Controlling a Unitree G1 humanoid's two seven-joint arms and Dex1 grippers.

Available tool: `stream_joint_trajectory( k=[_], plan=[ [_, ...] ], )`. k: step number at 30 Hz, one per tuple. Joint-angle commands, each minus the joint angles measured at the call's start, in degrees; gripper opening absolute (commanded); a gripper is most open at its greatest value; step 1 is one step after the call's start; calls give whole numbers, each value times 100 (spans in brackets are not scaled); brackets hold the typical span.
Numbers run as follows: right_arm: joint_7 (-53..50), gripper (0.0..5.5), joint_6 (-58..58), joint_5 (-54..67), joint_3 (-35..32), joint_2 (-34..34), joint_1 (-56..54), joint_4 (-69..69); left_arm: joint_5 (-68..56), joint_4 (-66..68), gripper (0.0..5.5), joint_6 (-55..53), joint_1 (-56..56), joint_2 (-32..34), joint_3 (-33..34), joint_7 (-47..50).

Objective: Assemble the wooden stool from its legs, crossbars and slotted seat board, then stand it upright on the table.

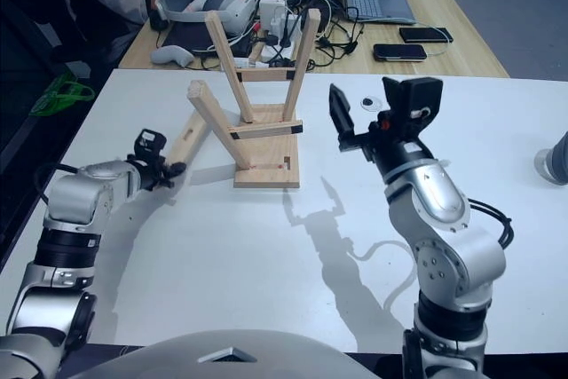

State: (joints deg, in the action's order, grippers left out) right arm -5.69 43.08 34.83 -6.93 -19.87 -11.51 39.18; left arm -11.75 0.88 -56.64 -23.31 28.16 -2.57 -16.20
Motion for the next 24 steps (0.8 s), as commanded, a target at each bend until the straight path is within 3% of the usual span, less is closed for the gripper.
stream_joint_trajectory(
  k=[1,5,12,15,20,24],
  plan=[
    [-140,454,-113,-445,127,216,-425,-469,215,-93,203,409,-550,-195,394,461],
    [-66,454,-118,-594,141,365,-750,-734,492,3,203,851,-986,-174,633,843],
    [-154,454,-49,28,-617,898,-973,-905,737,449,203,1935,-2052,-406,961,1402],
    [-155,454,-29,16,-600,960,-1128,-1011,632,410,203,2292,-2530,-666,1090,1554],
    [264,454,-214,-399,-202,679,-1428,-1249,584,123,203,2826,-2856,-917,998,1461],
    [1049,454,-174,500,-505,778,-1778,-1452,582,-98,203,3033,-2969,-1070,665,1181]
  ],
)
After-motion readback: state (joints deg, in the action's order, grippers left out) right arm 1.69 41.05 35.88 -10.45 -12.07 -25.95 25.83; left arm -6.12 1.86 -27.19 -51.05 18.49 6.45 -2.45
